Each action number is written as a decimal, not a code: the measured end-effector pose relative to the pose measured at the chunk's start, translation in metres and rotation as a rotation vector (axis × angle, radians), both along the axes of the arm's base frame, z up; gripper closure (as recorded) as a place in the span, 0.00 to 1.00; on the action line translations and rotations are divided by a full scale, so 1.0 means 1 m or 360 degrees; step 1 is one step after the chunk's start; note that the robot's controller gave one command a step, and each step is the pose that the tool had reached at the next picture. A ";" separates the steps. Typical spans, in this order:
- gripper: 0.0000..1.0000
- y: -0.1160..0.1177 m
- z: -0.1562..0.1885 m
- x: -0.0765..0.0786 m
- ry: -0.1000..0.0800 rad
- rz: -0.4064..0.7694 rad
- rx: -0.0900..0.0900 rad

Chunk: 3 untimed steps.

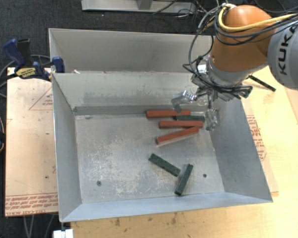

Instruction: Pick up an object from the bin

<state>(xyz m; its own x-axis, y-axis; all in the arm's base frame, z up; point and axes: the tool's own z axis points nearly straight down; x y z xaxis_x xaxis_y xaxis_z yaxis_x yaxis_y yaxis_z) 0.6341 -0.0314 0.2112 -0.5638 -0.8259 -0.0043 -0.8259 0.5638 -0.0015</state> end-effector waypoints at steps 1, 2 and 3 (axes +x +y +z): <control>0.00 0.030 -0.066 -0.002 0.0012 -0.0214 0.0002; 0.00 0.013 -0.145 0.005 0.0008 -0.0289 0.0002; 1.00 0.012 -0.139 0.007 0.0004 -0.0290 0.0000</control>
Offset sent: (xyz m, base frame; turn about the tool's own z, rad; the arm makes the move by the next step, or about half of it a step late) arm -0.0014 0.0272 -0.0629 0.1365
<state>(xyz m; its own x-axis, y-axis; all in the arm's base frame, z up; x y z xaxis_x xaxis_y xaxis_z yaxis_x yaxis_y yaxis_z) 0.6409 -0.0190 0.0724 -0.7042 -0.7100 -0.0030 -0.7100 0.7042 0.0004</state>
